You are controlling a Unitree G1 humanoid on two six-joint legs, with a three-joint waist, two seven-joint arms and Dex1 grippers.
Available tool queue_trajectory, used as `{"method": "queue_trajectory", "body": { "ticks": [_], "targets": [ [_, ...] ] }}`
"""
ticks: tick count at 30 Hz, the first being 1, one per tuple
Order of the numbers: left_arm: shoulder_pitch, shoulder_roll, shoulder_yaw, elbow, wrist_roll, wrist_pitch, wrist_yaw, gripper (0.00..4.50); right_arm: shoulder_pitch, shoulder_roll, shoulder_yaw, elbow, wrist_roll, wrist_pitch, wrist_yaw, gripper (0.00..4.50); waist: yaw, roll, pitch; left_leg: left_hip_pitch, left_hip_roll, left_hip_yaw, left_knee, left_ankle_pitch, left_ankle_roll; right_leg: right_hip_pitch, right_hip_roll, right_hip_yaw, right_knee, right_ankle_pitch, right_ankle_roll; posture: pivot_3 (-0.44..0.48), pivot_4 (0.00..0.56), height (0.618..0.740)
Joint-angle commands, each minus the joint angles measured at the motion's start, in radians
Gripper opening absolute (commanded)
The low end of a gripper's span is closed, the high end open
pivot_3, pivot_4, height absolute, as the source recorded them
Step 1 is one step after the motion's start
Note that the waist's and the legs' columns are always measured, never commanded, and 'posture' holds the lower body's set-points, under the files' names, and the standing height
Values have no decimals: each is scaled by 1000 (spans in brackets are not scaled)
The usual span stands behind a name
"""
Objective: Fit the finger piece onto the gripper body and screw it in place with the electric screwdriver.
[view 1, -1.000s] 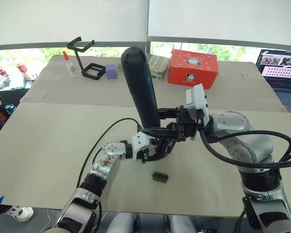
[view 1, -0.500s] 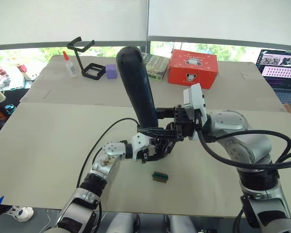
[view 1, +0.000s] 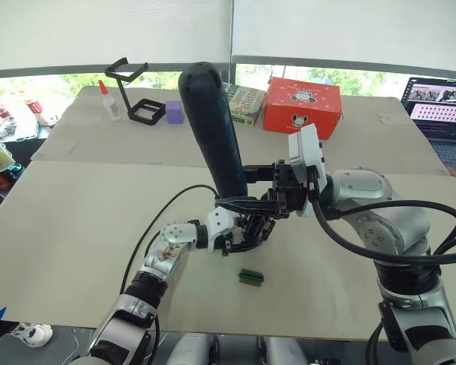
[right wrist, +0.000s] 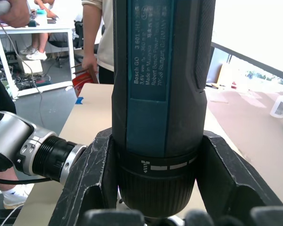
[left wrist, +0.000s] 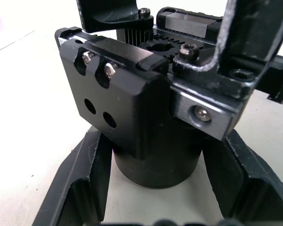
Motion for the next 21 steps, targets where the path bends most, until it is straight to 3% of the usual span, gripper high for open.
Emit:
{"method": "queue_trajectory", "body": {
  "ticks": [1, 21],
  "targets": [
    [5, 2, 4, -25, -7, -1, -1, 2306, -36, -5, -47, -33, 28, -9, -1, 1911, 0, 0, 0, 0, 0, 0, 0, 0, 0, 0, 0, 0, 0, 0, 0, 0, 150, 740],
    [7, 5, 6, -41, -15, 14, 0, 2306, -16, -11, -26, -1, -14, -46, 32, 1911, 0, 0, 0, 0, 0, 0, 0, 0, 0, 0, 0, 0, 0, 0, 0, 0, 150, 740]
  ]
}}
